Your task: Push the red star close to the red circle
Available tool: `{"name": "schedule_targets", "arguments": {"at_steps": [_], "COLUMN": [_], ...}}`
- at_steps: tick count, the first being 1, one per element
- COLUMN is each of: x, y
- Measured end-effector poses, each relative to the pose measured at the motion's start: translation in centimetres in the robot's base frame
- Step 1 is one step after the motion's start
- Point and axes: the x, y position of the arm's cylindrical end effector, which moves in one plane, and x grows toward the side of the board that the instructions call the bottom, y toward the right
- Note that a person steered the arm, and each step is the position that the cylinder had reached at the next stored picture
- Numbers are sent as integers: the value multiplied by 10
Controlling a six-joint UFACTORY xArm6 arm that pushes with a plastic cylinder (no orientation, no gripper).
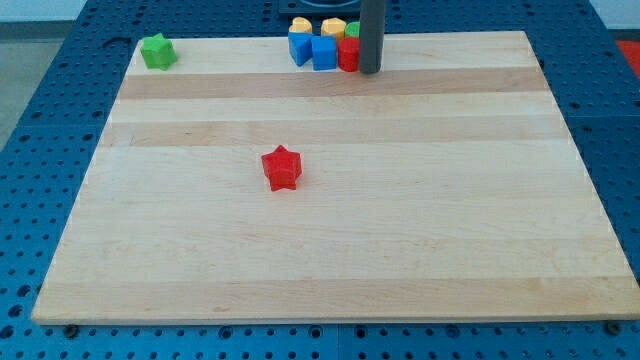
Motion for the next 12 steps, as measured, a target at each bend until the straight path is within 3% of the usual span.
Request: {"name": "schedule_targets", "arguments": {"at_steps": [1,2,3,4,5,6,7,8,9,10,12], "x": [15,71,151,234,285,290,249,192,159,146,226], "y": [32,85,78,21,-46,-123,-153,-143,-84,-61,-98]}}
